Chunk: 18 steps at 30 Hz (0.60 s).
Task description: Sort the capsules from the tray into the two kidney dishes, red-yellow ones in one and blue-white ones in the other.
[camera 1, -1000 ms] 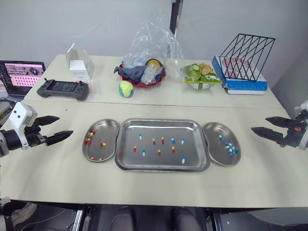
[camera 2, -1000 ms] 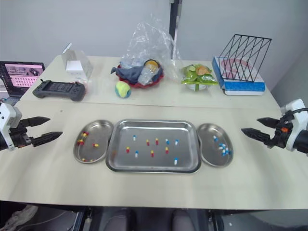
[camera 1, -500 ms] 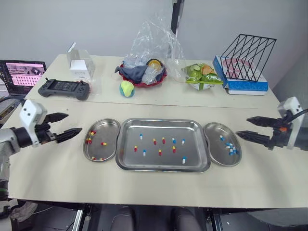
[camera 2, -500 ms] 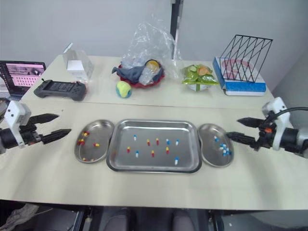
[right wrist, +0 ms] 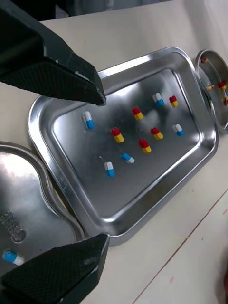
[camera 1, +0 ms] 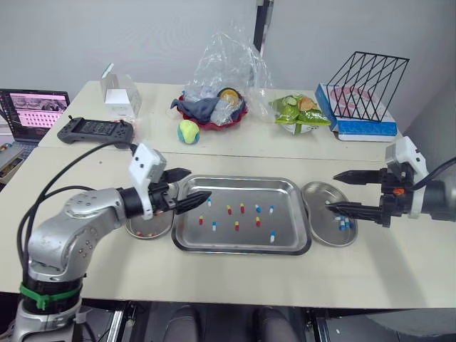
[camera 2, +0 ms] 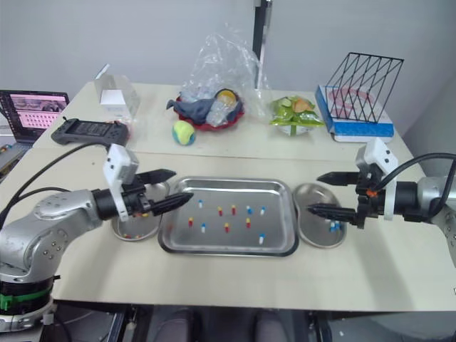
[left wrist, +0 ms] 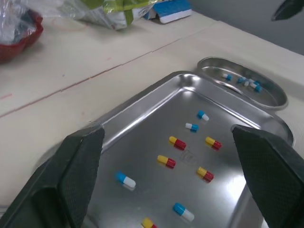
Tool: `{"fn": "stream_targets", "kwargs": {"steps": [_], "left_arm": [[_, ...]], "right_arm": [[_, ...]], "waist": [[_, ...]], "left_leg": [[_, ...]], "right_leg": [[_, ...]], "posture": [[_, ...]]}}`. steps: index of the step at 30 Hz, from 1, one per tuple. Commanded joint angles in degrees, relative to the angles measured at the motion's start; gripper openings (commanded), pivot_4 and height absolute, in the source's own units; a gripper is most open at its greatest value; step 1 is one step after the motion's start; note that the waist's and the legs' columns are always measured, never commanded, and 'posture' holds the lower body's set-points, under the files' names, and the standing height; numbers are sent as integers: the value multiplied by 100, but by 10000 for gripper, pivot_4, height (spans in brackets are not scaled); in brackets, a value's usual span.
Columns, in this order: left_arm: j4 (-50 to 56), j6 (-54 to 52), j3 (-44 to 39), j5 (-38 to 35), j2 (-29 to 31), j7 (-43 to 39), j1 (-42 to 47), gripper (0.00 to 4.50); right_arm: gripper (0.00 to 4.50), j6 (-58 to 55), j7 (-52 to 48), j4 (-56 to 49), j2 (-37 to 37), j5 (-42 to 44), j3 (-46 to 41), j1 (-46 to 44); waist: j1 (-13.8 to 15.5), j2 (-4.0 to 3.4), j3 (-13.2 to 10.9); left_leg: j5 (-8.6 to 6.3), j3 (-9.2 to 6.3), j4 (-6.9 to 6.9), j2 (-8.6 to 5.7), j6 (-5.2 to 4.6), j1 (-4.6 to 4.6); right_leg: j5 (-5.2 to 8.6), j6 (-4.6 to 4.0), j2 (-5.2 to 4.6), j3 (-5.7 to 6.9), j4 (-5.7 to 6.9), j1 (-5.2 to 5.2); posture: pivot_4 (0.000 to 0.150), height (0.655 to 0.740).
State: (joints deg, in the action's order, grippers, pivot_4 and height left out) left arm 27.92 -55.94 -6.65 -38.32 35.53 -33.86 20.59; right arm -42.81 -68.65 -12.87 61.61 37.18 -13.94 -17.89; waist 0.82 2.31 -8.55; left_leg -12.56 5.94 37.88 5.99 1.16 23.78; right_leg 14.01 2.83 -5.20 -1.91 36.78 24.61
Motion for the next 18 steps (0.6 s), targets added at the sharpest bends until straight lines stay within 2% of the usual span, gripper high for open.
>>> {"fn": "stream_targets", "kwargs": {"steps": [1,7,14,18], "left_arm": [[507,-743,339,110,-253,892,205,45000],[770,-1356,996,560,-666,1879,329,45000],[746,-1343,1385,1076,-849,2333,291,23339],[887,-1374,1507,1192,-965,2422,129,23339]], "right_arm": [[44839,106,16,14,96,-5,-94,-230],[44839,110,156,-146,-13,36,-201,-65],[45000,141,297,-271,-21,73,-405,207],[45000,141,338,-279,16,46,-443,247]], "waist": [[-7,0,0],[16,1,-1],[15,1,-1],[4,1,-1]], "left_leg": [[0,-2,0,-2,0,0],[0,-35,0,-18,0,-2],[0,-48,0,-24,0,0],[0,-51,0,-26,0,0]], "right_leg": [[0,0,0,0,-1,-2],[4,6,3,-1,-15,-31],[5,8,3,-1,-17,-35],[6,9,2,0,-18,-36]], "posture": [[1500,7305],[1500,7305],[1500,7305],[1500,7305]]}}
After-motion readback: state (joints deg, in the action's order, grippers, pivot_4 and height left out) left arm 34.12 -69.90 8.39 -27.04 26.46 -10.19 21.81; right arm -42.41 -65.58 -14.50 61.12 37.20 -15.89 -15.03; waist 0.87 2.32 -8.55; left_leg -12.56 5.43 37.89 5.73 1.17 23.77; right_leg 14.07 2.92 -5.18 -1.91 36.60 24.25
